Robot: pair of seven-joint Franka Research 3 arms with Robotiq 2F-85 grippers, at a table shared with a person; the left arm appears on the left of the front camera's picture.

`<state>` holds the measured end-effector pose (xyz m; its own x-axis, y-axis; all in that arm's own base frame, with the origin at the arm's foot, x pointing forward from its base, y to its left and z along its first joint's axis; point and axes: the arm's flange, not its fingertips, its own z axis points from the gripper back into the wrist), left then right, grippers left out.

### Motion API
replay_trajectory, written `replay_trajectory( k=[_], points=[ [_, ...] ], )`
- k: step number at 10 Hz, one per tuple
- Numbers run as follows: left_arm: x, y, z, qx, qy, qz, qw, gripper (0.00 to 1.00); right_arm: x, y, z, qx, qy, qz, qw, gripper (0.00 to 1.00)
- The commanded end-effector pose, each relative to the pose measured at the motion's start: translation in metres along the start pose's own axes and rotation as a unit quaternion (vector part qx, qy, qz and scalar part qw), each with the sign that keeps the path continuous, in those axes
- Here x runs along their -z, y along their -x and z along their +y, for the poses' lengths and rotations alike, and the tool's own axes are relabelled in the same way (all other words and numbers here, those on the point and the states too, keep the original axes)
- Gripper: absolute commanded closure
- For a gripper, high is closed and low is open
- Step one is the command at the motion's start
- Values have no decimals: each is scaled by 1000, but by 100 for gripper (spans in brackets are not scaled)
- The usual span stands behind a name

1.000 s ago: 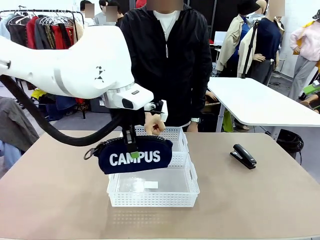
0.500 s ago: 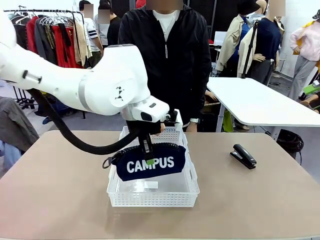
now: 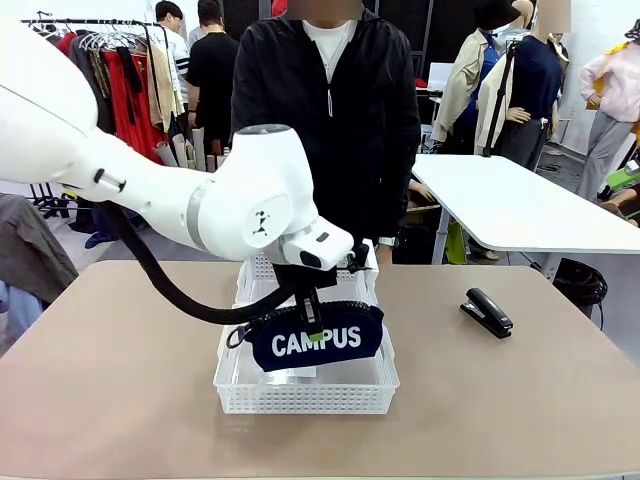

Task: Distribute items into two baskets.
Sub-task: Place the picked Pencil pouch into the Organizing basket as instructed by the person.

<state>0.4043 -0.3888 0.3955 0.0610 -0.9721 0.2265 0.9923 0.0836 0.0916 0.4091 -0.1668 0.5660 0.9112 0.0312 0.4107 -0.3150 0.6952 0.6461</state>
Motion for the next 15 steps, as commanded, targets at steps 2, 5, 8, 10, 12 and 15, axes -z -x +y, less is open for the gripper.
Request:
replay_trajectory(
  k=[2,5,8,10,12,15],
  points=[
    [13,-3,1,6,-8,9,1000,100,-1,-2,2,-2,1,-1,1000,0],
    [30,0,-2,12,-4,14,1000,100,-1,-2,2,-2,1,-1,1000,0],
    [43,1,-2,11,1,22,1000,100,-1,-2,2,-2,1,-1,1000,0],
    [46,2,-2,10,7,27,1000,100,-1,-2,2,-2,1,-1,1000,0],
    [43,4,1,10,8,28,1000,73,-1,-2,2,-2,1,-1,1000,0],
    [32,5,6,8,7,35,999,13,-1,-2,2,-2,1,-1,1000,0]
  ],
)
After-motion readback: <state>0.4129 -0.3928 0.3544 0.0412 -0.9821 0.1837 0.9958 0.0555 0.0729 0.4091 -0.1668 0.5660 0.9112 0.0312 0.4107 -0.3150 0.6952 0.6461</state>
